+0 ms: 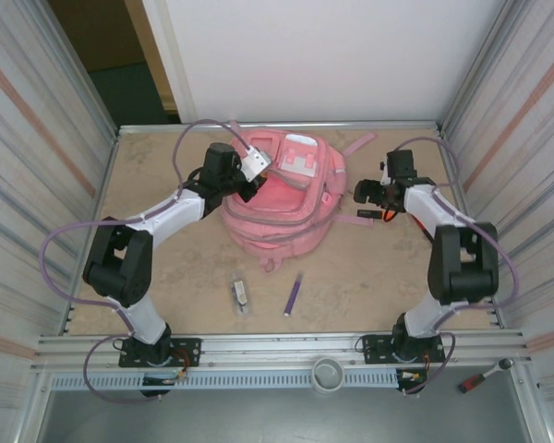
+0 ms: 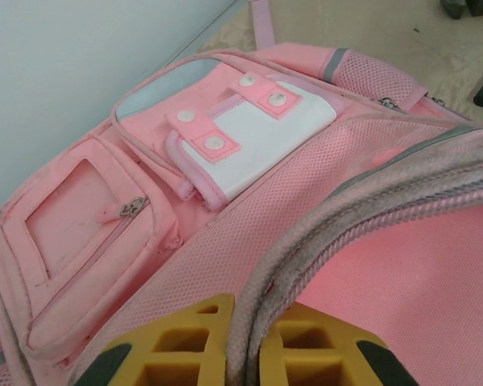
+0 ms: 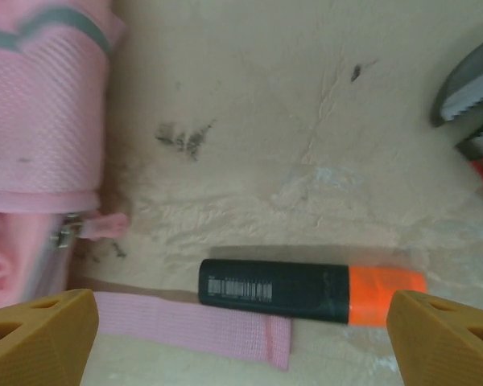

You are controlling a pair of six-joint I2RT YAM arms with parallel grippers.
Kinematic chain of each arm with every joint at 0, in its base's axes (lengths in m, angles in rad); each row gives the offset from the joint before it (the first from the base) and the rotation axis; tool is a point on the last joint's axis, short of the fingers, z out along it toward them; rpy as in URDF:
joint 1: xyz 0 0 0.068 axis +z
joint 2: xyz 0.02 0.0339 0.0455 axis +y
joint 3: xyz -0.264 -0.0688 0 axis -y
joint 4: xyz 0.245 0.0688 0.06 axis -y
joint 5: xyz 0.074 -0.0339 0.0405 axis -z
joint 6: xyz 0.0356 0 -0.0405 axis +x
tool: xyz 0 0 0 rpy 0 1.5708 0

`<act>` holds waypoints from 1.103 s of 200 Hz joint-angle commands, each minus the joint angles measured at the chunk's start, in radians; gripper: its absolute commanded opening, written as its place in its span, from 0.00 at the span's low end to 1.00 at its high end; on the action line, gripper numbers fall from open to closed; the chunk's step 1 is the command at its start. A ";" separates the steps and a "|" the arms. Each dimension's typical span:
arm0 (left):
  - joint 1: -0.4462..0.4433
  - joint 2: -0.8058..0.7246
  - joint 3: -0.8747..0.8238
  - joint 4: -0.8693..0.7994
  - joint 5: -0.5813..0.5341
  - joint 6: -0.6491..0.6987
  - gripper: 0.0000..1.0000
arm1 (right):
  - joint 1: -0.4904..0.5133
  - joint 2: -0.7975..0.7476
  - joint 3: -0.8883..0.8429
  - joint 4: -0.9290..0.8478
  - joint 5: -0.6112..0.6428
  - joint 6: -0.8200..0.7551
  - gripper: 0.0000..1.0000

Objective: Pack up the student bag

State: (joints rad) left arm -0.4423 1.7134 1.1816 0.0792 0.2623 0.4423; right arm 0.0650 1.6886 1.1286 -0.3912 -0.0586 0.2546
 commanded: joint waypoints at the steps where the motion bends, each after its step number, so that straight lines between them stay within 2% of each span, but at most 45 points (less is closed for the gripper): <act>1: 0.014 -0.051 -0.003 0.016 -0.049 -0.051 0.00 | 0.004 0.091 0.108 -0.063 -0.022 -0.003 0.91; 29: 0.014 -0.047 -0.004 0.015 -0.035 -0.052 0.00 | -0.023 0.215 0.206 -0.131 -0.044 0.000 0.91; 64: 0.016 -0.041 -0.004 0.008 -0.008 -0.062 0.00 | -0.065 0.284 0.237 -0.221 -0.078 0.029 0.91; 107: 0.026 -0.030 -0.009 0.009 0.015 -0.072 0.00 | -0.061 0.197 0.137 -0.236 -0.084 0.044 0.90; 150: 0.051 -0.037 -0.027 0.021 0.034 -0.089 0.00 | 0.000 0.083 0.012 -0.262 -0.012 0.049 0.82; 176: 0.056 -0.044 -0.038 0.028 0.053 -0.088 0.00 | 0.004 0.122 0.034 -0.251 0.057 0.055 0.72; 220: 0.056 -0.047 -0.031 0.017 0.065 -0.091 0.00 | -0.025 0.184 0.113 -0.256 0.099 0.054 0.63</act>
State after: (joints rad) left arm -0.4095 1.7134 1.1515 0.0937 0.3405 0.3767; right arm 0.0593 1.8473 1.1961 -0.6289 -0.0170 0.2893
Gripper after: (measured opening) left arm 0.121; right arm 0.644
